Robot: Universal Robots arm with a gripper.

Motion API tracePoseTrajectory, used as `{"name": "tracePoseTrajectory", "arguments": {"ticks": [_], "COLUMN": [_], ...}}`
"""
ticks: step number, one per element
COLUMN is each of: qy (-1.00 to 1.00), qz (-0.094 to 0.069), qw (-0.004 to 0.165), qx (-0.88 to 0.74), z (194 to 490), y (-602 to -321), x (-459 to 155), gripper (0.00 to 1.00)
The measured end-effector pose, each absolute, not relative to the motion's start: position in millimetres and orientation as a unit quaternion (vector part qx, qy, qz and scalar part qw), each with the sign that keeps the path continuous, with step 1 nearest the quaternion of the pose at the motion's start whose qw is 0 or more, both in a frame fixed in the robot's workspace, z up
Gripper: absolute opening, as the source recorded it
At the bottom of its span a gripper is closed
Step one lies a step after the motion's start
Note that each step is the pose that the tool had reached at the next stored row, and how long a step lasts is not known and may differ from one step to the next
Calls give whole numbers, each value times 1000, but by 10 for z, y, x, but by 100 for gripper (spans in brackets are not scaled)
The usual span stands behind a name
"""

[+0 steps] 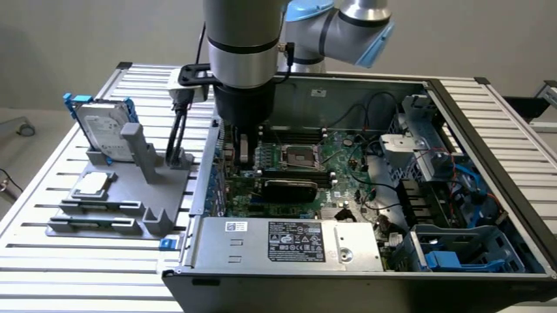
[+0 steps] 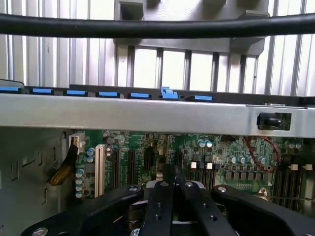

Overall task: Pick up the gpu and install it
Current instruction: 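Insert the gpu into the slot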

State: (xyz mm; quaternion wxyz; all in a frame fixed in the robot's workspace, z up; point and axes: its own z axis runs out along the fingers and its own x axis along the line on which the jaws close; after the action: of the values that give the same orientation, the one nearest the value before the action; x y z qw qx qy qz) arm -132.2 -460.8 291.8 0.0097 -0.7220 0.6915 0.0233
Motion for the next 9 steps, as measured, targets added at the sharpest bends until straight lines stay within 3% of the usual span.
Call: {"name": "tracePoseTrajectory", "arguments": {"ticks": [9], "qy": [692], "qz": [40], "qw": [-7], "qx": [-721], "z": [2963], "y": [-4675], "x": [-1337], "gripper": [11]}}
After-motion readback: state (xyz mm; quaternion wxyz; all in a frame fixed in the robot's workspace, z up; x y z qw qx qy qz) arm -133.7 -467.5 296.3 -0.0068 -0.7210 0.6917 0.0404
